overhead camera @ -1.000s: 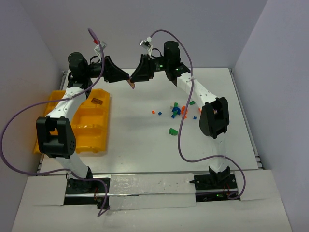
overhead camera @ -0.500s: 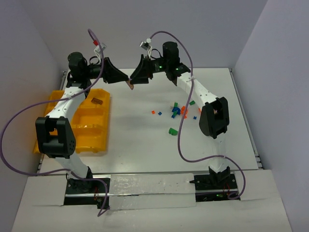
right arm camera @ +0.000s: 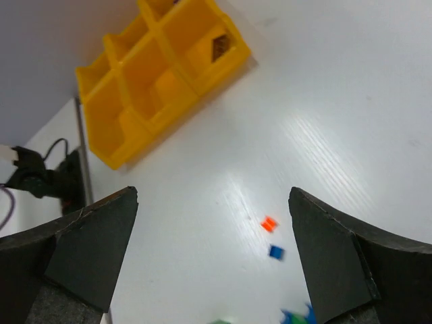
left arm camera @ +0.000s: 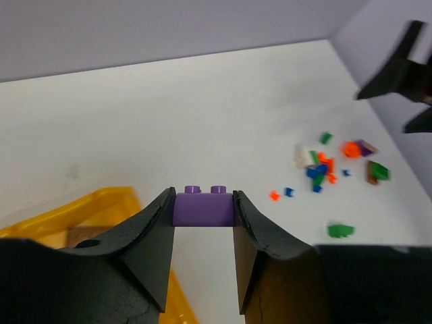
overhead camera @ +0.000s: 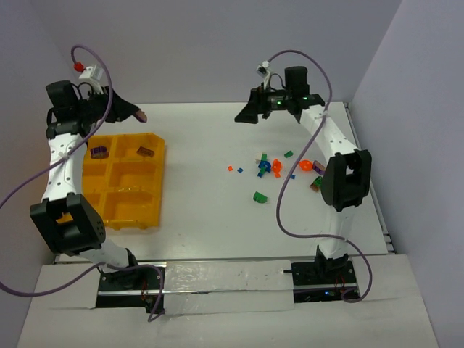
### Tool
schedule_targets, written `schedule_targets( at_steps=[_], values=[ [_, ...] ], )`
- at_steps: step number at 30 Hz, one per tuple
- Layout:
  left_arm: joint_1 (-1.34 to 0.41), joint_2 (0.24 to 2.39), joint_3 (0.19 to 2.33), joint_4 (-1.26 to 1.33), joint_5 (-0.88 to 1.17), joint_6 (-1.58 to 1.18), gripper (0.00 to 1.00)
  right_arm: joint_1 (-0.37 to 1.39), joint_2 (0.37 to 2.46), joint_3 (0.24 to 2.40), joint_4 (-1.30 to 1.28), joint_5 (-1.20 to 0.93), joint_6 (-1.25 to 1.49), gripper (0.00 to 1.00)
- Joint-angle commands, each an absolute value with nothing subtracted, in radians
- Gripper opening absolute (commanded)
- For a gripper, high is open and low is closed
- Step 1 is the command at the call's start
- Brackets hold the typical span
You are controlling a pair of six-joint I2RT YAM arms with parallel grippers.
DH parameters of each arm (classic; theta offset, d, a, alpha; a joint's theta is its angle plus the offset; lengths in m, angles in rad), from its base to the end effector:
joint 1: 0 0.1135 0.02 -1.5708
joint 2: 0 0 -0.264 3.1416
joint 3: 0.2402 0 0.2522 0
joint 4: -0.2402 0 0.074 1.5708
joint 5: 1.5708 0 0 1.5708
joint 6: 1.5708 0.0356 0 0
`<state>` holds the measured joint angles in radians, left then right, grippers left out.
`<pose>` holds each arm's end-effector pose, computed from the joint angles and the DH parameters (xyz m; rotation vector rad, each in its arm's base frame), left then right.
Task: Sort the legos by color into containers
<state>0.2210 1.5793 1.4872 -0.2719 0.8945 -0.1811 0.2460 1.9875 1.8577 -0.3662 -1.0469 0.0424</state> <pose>0.3589 0.0522 0.3804 0.2212 1.8627 -0.8297 0.4370 0.1415 0.3390 -0.8443 1.8262 1.2496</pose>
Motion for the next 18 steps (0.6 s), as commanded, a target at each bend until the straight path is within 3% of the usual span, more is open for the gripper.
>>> schedule_targets(
  at_steps=[1,7,18],
  values=[
    [0.272,1.509,1.48,-0.416,0.603,-0.033,0.0,0.181,1.843,1.789,-0.509,-0.944,-0.147,1.0],
    [0.341,1.52,1.465,-0.47,0.35,0.05,0.0,0.085,1.731,1.654,-0.606,-0.844,-0.263,1.0],
    [0.37,1.631,1.502,-0.532,0.165,0.112,0.0,0.011,1.636,1.526,-0.647,-0.735,-0.32,1.0]
  ],
)
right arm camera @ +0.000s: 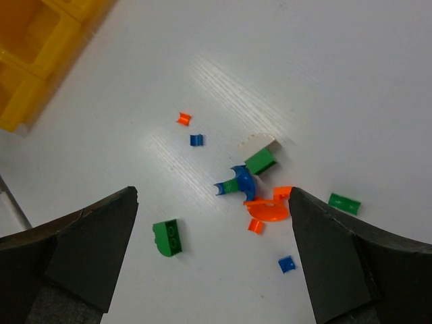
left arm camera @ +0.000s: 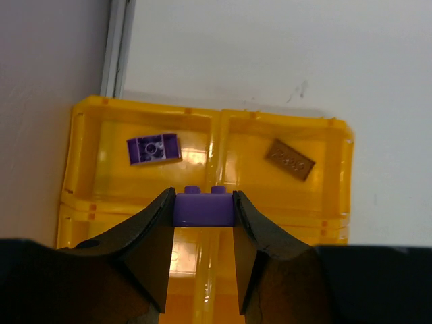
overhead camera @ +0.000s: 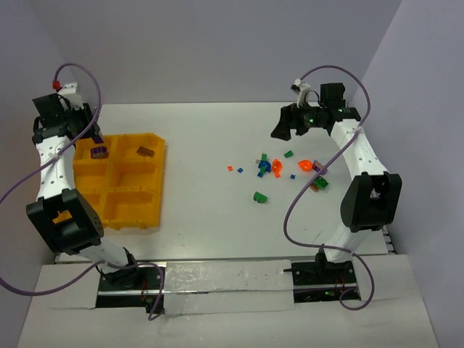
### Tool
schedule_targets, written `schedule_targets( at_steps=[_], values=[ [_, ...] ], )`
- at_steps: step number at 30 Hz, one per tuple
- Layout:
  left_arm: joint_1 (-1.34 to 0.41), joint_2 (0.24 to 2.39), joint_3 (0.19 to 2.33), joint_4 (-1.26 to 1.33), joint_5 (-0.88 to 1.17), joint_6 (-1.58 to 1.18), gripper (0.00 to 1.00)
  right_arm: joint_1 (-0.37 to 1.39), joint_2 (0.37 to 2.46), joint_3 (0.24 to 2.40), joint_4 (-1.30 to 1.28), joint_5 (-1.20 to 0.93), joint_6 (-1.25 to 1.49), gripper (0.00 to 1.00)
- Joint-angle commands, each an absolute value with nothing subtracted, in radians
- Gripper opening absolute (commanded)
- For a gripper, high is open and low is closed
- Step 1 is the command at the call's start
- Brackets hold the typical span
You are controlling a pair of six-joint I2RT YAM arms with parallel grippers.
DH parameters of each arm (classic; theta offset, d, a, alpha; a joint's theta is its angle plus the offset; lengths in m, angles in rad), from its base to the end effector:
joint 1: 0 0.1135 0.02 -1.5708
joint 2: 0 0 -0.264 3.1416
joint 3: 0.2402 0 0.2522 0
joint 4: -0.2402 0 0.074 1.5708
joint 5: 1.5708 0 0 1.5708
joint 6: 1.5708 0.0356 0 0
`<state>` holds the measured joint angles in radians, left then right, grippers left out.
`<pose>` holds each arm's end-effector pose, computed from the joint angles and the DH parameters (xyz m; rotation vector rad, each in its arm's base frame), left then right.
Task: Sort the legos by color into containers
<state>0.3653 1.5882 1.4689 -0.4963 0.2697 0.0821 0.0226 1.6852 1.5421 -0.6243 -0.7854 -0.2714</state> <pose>0.3428 0.1210 0.3453 -0.1544 2.1558 -0.0377 0.3719 0.0336 0.3314 -0.6888 2.0705 0.7700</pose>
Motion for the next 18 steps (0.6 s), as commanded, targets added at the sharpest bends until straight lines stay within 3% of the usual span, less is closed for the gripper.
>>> schedule_targets(
  at_steps=[1,18],
  values=[
    [0.372,1.636,1.489,-0.517,0.153,0.114,0.0,0.01,1.632,1.522,-0.653,-0.727,-0.326,1.0],
    [0.383,1.851,1.555,-0.388,0.095,0.169,0.04,-0.044,1.562,1.422,-0.736,-0.616,-0.429,1.0]
  ],
)
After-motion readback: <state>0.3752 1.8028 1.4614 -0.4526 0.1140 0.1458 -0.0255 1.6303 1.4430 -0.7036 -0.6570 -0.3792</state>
